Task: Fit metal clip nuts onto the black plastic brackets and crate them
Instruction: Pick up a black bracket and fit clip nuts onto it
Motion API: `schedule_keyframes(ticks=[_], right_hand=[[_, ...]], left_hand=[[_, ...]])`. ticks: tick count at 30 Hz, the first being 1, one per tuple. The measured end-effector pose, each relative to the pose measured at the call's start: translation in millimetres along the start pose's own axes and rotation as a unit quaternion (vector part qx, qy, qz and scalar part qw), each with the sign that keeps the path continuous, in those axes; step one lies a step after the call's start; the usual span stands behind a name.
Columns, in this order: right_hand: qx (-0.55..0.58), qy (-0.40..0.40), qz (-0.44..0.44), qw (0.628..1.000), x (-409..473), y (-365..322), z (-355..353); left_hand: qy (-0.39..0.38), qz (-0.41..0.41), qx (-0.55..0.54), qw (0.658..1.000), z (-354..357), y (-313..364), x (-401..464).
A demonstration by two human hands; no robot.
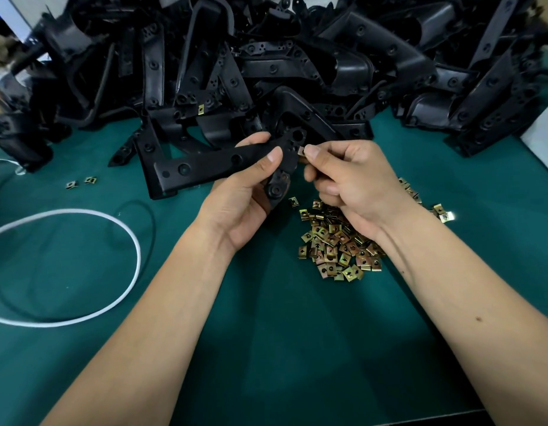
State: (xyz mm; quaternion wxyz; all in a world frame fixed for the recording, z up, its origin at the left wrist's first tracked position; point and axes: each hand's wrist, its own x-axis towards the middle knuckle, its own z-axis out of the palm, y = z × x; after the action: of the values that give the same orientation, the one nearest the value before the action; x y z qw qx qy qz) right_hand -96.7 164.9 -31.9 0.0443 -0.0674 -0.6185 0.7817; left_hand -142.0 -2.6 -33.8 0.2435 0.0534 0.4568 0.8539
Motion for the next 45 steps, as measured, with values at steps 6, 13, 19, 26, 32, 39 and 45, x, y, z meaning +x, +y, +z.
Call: schedule_keyframes(ticks=[6, 13, 19, 26, 32, 39, 45], right_hand=[[0.006, -0.003, 0.004, 1.0, -1.6, -1.8, 1.8], [0.002, 0.002, -0.002, 1.0, -3.0, -0.9, 5.6], [0.033, -0.006, 0.003, 0.999, -4.1, -1.9, 7.7], [0.035, -0.012, 0.024, 0.999, -3.0, -3.4, 4.1], [-0.221, 0.016, -0.106, 0.969, 1.6, 0.3, 13.3], [-0.598, -0.031, -0.186, 0.779, -2.7, -4.1, -1.7], [-0.659, -0.051, -0.158, 0.733, -8.6, -5.8, 8.9]], left_hand=[[-0.006, -0.01, -0.004, 1.0, -0.5, -0.2, 0.3], [0.004, -0.01, 0.015, 1.0, -0.4, -2.3, -0.5], [-0.004, -0.011, 0.036, 0.999, 4.1, -4.6, -2.0], [-0.004, 0.086, 0.086, 0.993, 7.4, -12.7, -2.2], [0.063, 0.124, 0.052, 0.989, -1.4, -7.7, 8.0], [0.137, 0.129, 0.044, 0.981, -22.8, 12.0, 15.3], [0.105, 0.08, -0.008, 0.991, -20.6, 12.7, 11.1]])
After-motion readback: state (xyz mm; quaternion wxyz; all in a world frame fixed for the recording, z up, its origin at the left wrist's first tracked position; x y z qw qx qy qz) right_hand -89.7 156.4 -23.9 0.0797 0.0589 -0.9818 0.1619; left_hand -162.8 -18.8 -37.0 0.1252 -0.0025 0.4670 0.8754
